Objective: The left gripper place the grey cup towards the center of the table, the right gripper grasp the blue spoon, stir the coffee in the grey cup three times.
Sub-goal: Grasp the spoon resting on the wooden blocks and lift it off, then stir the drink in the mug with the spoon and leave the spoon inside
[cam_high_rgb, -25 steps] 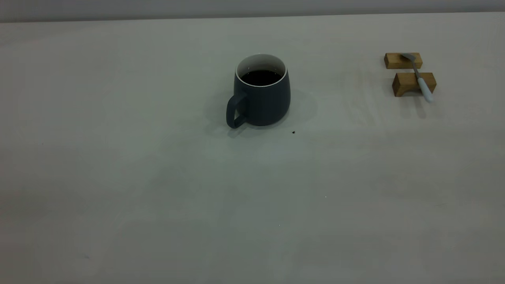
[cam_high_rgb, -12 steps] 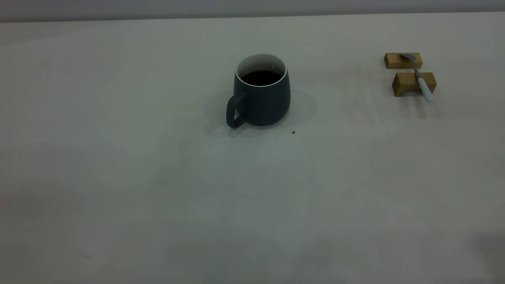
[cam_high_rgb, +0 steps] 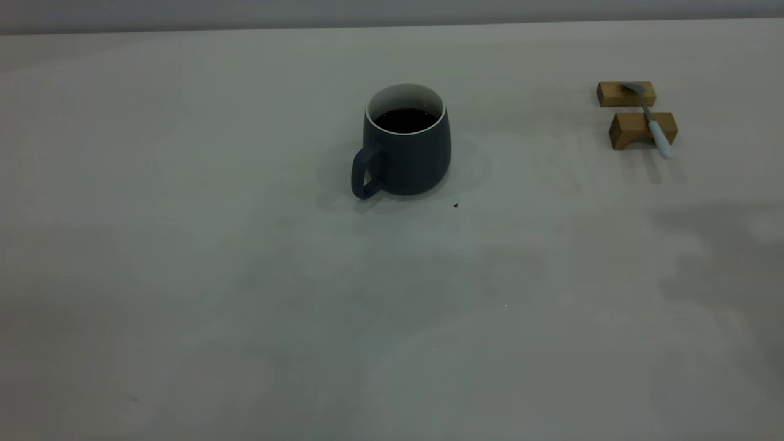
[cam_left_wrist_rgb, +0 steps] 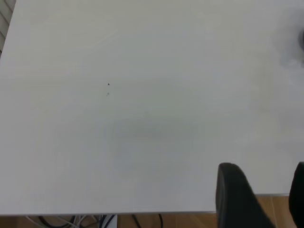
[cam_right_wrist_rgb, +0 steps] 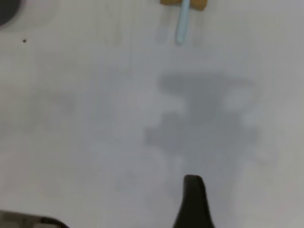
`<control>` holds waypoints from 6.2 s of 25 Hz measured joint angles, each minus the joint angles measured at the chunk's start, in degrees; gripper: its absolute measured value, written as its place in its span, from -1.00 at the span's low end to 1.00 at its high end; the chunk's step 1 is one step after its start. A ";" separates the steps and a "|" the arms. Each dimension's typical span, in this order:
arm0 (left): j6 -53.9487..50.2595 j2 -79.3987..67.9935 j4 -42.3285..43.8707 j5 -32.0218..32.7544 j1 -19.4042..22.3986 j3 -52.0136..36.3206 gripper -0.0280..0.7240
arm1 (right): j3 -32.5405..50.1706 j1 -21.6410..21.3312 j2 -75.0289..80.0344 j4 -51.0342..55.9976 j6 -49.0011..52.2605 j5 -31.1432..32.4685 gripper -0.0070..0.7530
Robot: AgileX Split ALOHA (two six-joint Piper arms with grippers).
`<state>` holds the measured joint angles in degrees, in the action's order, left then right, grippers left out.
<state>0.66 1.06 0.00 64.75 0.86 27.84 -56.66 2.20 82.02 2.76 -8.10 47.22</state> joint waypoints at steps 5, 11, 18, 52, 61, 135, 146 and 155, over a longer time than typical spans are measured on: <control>0.00 0.00 0.00 0.00 0.00 0.00 0.02 | -0.32 0.15 10.22 1.51 -0.11 -6.06 0.88; 0.00 0.00 0.00 0.00 0.00 0.00 0.02 | -1.43 1.29 21.26 1.62 -0.11 -10.69 0.89; 0.00 0.00 0.00 0.00 0.00 0.00 0.02 | -8.76 1.28 34.06 1.75 -0.87 -10.98 0.89; 0.00 0.00 0.00 0.00 0.00 0.00 0.02 | -33.64 1.28 59.06 -1.52 -4.43 -7.85 0.77; 0.00 0.00 0.00 0.00 0.00 0.00 0.02 | -33.64 1.28 59.06 -3.40 -4.43 -8.31 0.13; 0.00 0.00 -0.36 0.00 0.00 0.00 0.02 | -50.30 12.73 66.81 77.99 56.23 19.95 -0.60; 0.00 0.00 -0.36 0.00 0.00 0.00 0.02 | -50.42 12.61 70.51 83.48 42.63 19.11 -0.60; 0.00 0.00 -0.36 0.00 0.00 0.00 0.02 | -50.60 10.01 70.51 79.60 46.29 18.53 -0.60</control>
<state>0.66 1.06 -0.36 64.75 0.86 27.84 -107.26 12.21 152.53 82.36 38.20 65.75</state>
